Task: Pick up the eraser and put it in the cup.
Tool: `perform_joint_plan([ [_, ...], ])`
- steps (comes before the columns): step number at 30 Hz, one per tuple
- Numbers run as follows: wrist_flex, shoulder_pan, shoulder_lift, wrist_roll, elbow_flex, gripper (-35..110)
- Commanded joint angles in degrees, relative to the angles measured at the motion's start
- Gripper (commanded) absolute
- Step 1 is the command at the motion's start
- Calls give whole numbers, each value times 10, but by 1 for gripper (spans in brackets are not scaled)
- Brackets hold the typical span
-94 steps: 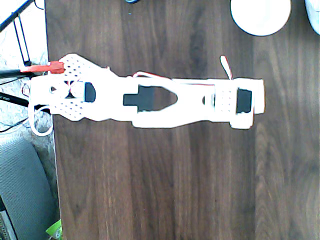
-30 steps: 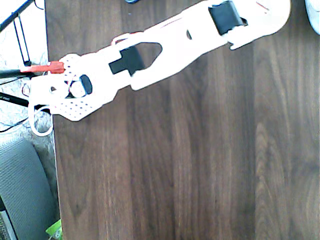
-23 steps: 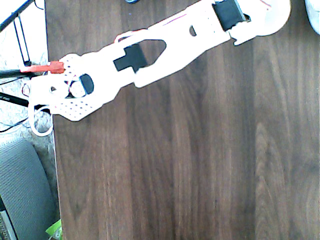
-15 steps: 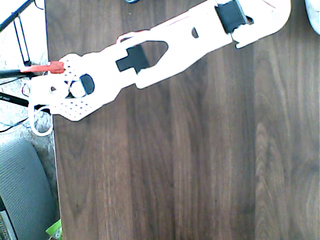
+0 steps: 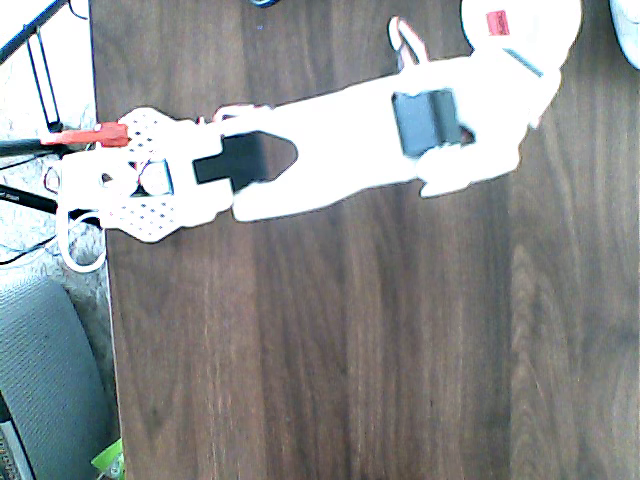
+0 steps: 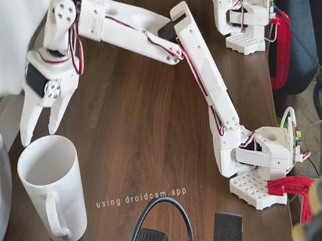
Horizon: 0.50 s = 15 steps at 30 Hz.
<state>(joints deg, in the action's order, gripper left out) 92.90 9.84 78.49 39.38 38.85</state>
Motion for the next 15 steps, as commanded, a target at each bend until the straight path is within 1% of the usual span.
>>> perform_joint_plan([
  [1, 15, -26, 82, 6, 44, 11],
  [6, 11, -67, 224, 46, 174, 5],
  [9, -33, -64, 377, 84, 339, 1],
  [11, -91, -48, 492, 111, 454, 0],
  [12, -98, -46, 541, 123, 493, 0],
  [15, -104, -69, 612, 155, 580, 0],
])
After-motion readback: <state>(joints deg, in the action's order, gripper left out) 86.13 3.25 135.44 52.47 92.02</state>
